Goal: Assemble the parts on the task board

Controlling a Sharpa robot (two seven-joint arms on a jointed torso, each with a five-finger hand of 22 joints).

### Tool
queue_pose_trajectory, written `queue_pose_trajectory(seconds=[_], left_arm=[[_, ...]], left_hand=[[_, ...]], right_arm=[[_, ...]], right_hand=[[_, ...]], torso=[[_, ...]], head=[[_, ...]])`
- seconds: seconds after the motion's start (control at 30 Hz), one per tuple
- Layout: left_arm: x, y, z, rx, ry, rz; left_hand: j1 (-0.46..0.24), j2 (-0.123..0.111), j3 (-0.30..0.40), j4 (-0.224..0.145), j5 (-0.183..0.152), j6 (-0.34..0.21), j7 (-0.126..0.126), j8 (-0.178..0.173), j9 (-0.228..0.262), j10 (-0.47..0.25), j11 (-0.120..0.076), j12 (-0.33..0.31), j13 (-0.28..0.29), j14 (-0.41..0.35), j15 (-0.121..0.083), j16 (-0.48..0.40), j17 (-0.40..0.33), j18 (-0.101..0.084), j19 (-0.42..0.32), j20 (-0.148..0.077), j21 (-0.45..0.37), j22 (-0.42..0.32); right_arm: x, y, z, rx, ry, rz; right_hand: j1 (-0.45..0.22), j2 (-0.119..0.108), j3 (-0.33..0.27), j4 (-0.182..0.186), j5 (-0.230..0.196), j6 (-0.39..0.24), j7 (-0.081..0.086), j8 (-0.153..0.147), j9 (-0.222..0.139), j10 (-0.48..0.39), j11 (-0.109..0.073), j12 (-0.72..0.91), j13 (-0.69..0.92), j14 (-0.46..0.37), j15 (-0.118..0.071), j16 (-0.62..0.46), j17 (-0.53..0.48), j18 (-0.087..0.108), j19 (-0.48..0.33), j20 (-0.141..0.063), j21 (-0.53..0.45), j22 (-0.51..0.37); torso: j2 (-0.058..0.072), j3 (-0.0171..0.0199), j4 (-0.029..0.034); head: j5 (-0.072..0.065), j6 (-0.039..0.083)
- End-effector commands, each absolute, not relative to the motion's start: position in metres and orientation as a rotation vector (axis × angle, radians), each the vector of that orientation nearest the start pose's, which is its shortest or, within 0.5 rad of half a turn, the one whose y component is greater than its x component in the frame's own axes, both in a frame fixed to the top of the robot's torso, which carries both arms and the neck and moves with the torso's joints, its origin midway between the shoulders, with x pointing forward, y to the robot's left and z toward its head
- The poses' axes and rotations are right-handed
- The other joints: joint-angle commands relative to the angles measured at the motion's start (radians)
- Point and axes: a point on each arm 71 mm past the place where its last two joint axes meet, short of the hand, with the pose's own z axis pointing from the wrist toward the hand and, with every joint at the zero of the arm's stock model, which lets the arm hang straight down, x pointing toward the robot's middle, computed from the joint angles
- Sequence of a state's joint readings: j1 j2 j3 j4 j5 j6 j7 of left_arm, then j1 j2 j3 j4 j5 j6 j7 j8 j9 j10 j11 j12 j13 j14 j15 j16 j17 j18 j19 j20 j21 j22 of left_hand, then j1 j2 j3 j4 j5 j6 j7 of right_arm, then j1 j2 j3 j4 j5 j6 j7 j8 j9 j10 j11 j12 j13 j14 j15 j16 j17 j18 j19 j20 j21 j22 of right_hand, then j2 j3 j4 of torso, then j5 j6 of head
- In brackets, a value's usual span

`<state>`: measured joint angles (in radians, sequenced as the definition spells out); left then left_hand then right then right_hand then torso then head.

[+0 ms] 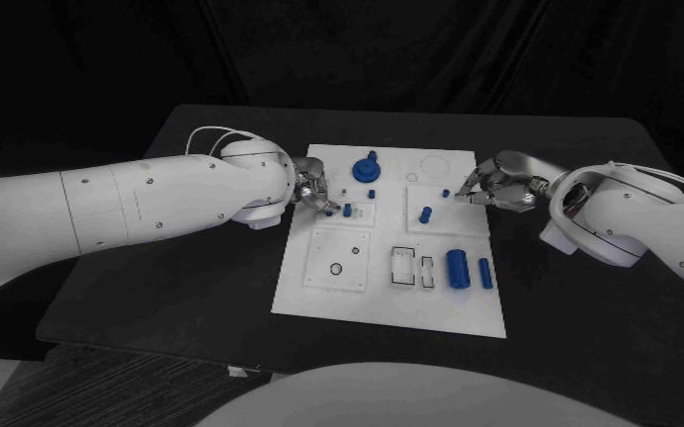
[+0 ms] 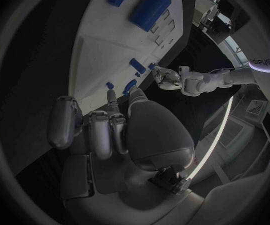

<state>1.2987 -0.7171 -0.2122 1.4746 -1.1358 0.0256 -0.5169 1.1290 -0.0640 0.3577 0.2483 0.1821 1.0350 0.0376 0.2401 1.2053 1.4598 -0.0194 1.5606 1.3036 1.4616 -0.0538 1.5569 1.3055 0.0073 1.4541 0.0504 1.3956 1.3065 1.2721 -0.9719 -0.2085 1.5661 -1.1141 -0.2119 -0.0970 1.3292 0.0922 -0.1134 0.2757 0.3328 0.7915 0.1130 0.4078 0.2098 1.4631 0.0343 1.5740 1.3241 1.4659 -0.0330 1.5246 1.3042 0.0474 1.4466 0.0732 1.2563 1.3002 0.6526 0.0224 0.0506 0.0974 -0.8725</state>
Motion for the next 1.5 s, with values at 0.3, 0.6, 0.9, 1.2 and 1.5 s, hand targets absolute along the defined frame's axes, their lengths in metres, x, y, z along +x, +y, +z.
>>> queue_pose_trajectory(seconds=[0.3, 0.6, 0.9, 1.2, 1.5], left_arm=[[0.4798, 0.1748, -0.2383, -0.021, 2.286, -0.35], [0.48, 0.1756, -0.2388, -0.021, 2.292, -0.339], [0.4801, 0.1761, -0.2389, -0.017, 2.294, -0.343], [0.4797, 0.1756, -0.2392, -0.007, 2.3, -0.353], [0.4793, 0.1757, -0.2394, -0.001, 2.304, -0.356]], left_hand=[[-0.087, 0.024, -0.109, 0.041, -0.082, 0.017, 0.006, -0.025, -0.008, 0.111, 0.002, 0.01, 0.267, 0.109, -0.005, 0.014, 0.265, 0.041, -0.012, 0.003, -0.012, 0.2], [-0.101, 0.031, -0.131, 0.041, -0.095, 0.011, 0.009, -0.032, -0.011, 0.111, 0.004, 0.01, 0.267, 0.109, -0.004, 0.014, 0.265, 0.041, -0.013, 0.004, -0.014, 0.2], [-0.103, 0.053, -0.156, 0.035, -0.062, 0.003, 0.01, -0.036, -0.009, 0.111, 0.007, 0.01, 0.267, 0.109, -0.002, 0.014, 0.265, 0.042, -0.015, 0.007, -0.016, 0.2], [-0.033, 0.052, -0.161, 0.019, 0.088, -0.005, 0.008, -0.041, -0.006, 0.111, 0.005, 0.01, 0.267, 0.109, -0.002, 0.014, 0.265, 0.043, -0.019, 0.007, -0.021, 0.198], [0.033, 0.024, -0.127, 0.005, 0.337, -0.012, 0.003, -0.048, -0.006, 0.111, 0.0, 0.01, 0.267, 0.109, -0.006, 0.014, 0.265, 0.044, -0.022, 0.004, -0.024, 0.197]], right_arm=[[0.4616, -0.2576, -0.22, 0.133, 1.963, 0.664], [0.4618, -0.2573, -0.2203, 0.131, 1.966, 0.664], [0.4619, -0.2572, -0.2206, 0.13, 1.969, 0.664], [0.4619, -0.2571, -0.2207, 0.13, 1.969, 0.664], [0.4618, -0.2572, -0.2208, 0.13, 1.969, 0.664]], right_hand=[[0.052, 0.011, -0.013, -0.009, 0.06, -0.002, 0.002, 0.018, 0.006, 0.108, 0.001, -0.003, 0.247, 0.085, 0.0, -0.018, 0.208, 0.027, -0.007, 0.001, -0.027, 0.168], [0.062, 0.011, -0.009, -0.011, 0.086, -0.002, 0.002, 0.018, 0.005, 0.108, 0.001, -0.003, 0.247, 0.084, 0.0, -0.019, 0.207, 0.028, -0.007, 0.001, -0.029, 0.169], [0.068, 0.01, -0.006, -0.012, 0.101, -0.002, 0.001, 0.017, 0.004, 0.108, 0.001, -0.003, 0.247, 0.084, -0.001, -0.019, 0.207, 0.028, -0.007, 0.0, -0.03, 0.169], [0.071, 0.01, -0.005, -0.013, 0.108, -0.002, 0.002, 0.017, 0.003, 0.108, 0.0, -0.003, 0.247, 0.084, -0.001, -0.019, 0.207, 0.028, -0.007, 0.0, -0.031, 0.169], [0.074, 0.01, -0.004, -0.014, 0.114, -0.002, 0.002, 0.017, 0.003, 0.108, 0.0, -0.003, 0.247, 0.084, -0.001, -0.019, 0.207, 0.028, -0.007, 0.0, -0.032, 0.169]], torso=[[0.0, 0.0001, 0.0], [0.0, 0.0001, 0.0], [0.0, 0.0003, 0.0], [0.0, 0.0003, 0.0], [0.0, 0.0001, 0.0001]], head=[[0.001, 0.0], [0.002, 0.0], [0.003, 0.0], [0.002, 0.0], [0.002, 0.0]])
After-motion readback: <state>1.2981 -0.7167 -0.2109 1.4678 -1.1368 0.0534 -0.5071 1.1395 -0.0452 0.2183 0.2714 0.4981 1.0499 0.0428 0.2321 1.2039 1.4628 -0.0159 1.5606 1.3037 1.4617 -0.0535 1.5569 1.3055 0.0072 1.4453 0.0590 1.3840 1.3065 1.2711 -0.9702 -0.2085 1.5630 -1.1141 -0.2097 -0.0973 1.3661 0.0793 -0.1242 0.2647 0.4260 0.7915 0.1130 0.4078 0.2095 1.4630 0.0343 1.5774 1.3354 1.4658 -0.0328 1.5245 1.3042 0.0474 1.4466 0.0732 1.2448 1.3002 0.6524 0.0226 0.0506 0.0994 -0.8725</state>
